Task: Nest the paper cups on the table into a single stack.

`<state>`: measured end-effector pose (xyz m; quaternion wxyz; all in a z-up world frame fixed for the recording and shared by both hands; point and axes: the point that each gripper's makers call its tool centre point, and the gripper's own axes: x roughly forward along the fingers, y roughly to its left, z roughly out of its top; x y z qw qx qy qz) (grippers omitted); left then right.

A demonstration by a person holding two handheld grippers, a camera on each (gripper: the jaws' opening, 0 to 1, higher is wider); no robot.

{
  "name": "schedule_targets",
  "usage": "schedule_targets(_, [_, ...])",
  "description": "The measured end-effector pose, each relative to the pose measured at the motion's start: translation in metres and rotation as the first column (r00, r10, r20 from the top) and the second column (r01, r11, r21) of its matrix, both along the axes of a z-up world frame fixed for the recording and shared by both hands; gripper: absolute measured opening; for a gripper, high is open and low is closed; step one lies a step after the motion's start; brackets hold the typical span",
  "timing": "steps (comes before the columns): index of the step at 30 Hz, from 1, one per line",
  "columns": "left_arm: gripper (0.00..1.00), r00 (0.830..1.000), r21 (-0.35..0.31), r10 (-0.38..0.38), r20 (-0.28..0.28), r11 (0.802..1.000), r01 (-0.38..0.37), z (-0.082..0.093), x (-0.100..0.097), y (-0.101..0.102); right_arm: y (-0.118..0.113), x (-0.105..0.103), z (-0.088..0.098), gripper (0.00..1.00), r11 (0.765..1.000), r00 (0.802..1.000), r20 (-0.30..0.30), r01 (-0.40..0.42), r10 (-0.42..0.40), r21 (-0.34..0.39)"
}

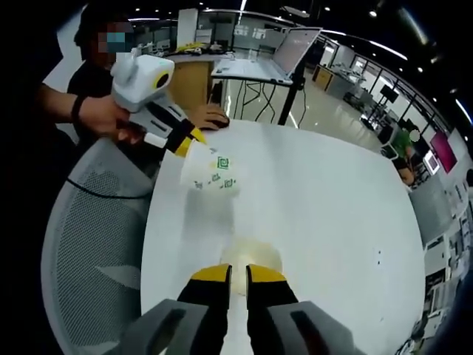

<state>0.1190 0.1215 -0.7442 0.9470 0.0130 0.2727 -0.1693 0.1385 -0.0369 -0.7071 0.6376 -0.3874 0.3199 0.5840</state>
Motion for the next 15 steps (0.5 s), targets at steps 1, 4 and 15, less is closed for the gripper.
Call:
schedule_targets(1, [0.0, 1.0, 0.001, -0.001, 0.002, 1.0, 0.001, 0.001, 0.001, 0.0, 0.0, -0.001, 0.0, 0.04, 1.0, 1.0, 0.0, 0.001, -0.001, 0.001])
schedule_targets(4, [0.0, 1.0, 0.002, -0.008, 0.011, 1.0, 0.008, 0.008, 0.003, -0.002, -0.001, 0.0, -0.001, 0.05, 1.0, 1.0, -0.002, 0.006, -0.006, 0.004])
schedule_targets(15, [0.0, 0.997, 0.02, -0.061, 0.056, 0.998, 0.06, 0.031, 0.013, -0.011, 0.003, 0.013, 0.007, 0.17, 0.998, 0.998, 0.049, 0.042, -0.045, 0.056])
